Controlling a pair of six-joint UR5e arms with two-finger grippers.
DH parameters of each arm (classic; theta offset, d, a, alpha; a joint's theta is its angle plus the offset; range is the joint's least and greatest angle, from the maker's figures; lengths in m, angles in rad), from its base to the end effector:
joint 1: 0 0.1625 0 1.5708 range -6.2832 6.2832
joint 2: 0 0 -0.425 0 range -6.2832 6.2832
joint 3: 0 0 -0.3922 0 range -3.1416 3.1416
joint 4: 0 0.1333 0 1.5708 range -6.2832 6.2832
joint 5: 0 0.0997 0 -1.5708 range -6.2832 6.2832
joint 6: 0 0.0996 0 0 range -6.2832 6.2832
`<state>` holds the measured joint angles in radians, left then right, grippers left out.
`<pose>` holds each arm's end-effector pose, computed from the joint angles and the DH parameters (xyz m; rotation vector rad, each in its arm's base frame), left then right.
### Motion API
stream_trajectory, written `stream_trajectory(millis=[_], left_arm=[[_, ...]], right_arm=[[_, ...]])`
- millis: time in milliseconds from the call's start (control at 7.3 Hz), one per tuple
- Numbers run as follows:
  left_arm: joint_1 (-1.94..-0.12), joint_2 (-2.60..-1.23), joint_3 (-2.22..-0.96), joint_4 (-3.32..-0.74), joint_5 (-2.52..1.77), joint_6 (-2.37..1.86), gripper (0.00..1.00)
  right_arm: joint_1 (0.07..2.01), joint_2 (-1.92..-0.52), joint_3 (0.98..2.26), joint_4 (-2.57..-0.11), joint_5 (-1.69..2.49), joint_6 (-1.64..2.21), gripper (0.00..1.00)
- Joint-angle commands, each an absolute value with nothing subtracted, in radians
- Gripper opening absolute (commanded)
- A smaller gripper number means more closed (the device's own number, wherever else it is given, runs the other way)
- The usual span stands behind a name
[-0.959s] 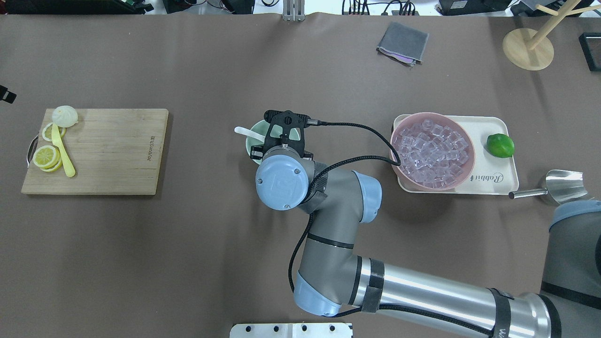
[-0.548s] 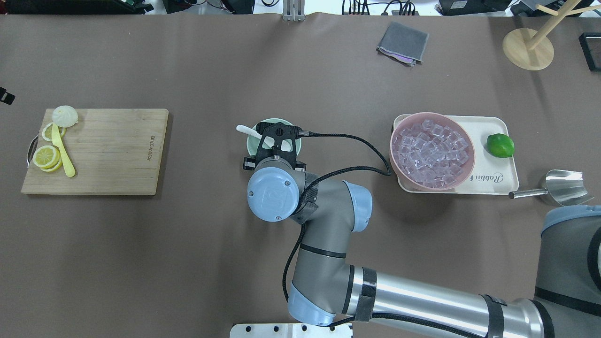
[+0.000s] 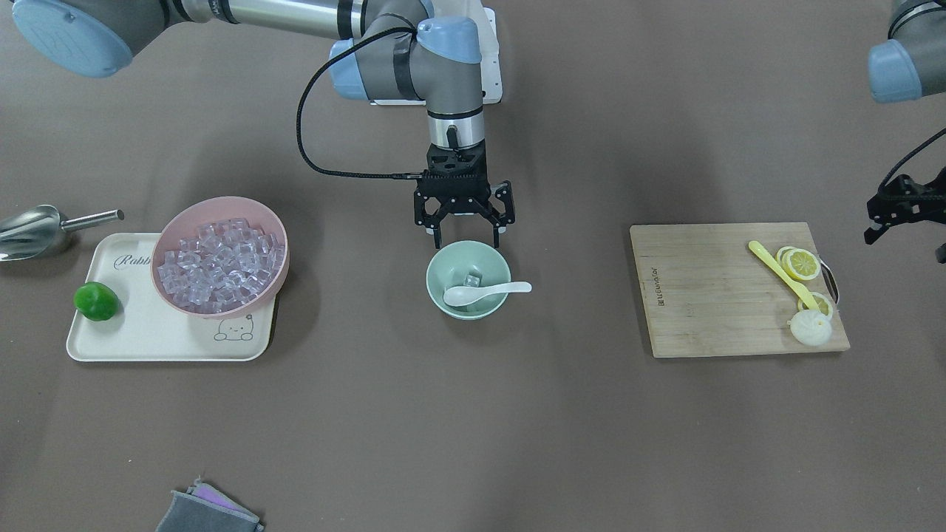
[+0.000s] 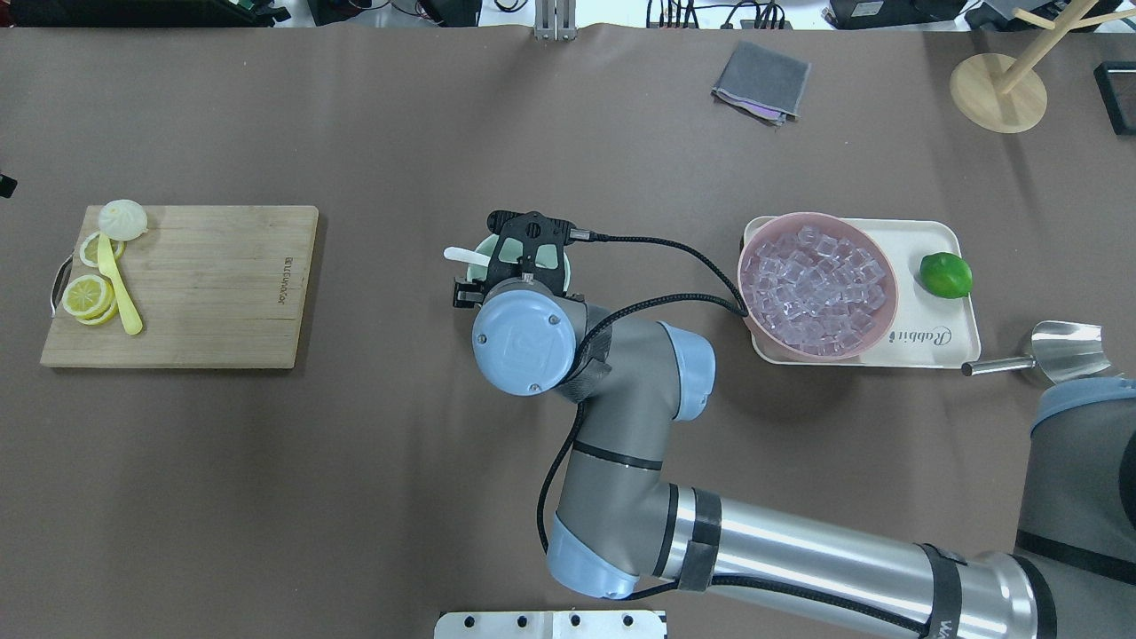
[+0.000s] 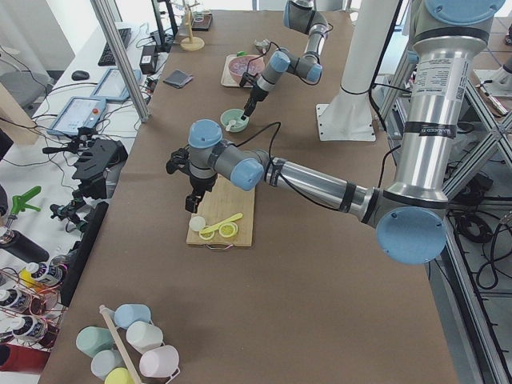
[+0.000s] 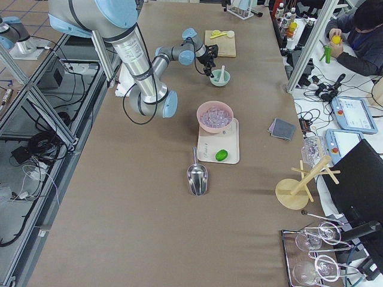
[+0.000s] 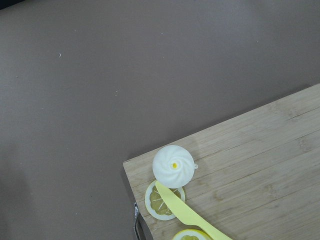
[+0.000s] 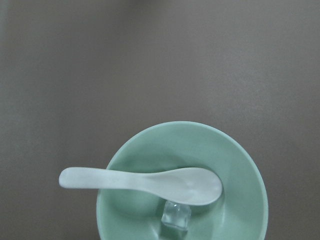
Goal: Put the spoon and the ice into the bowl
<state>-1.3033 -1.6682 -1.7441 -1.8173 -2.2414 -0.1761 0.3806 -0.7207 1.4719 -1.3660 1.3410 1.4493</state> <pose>0.0751 -0.5440 0.4991 0.3417 0.7500 0.2595 -0.6316 -0.4207 0.1498 0.4440 -0.8735 0.3480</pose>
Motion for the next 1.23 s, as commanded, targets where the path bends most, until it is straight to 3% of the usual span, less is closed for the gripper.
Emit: stream_trajectory(millis=[0,274,685,1096], left_arm=[[-1.312,-1.614,-1.726,-1.813,-2.244,-0.184,0.99],[-1.357,-1.519,-1.749,-1.784,-2.294,-0.176,0.99],[-1.469,-1.468,-1.772,-1.604,-2.388,0.097,0.99],[-1.581,-1.441,-1.818,-1.440,-2.384,0.256,0.99]], right_arm=[[0.475,-0.736,1.511,-1.408,1.472,1.445,1.00],[0.611,-0.797,1.628,-1.527,1.636,1.357,1.00],[0.841,-1.061,1.923,-1.681,1.880,0.951,1.00],[1.163,-1.352,1.931,-1.678,2.084,0.349,1.00]])
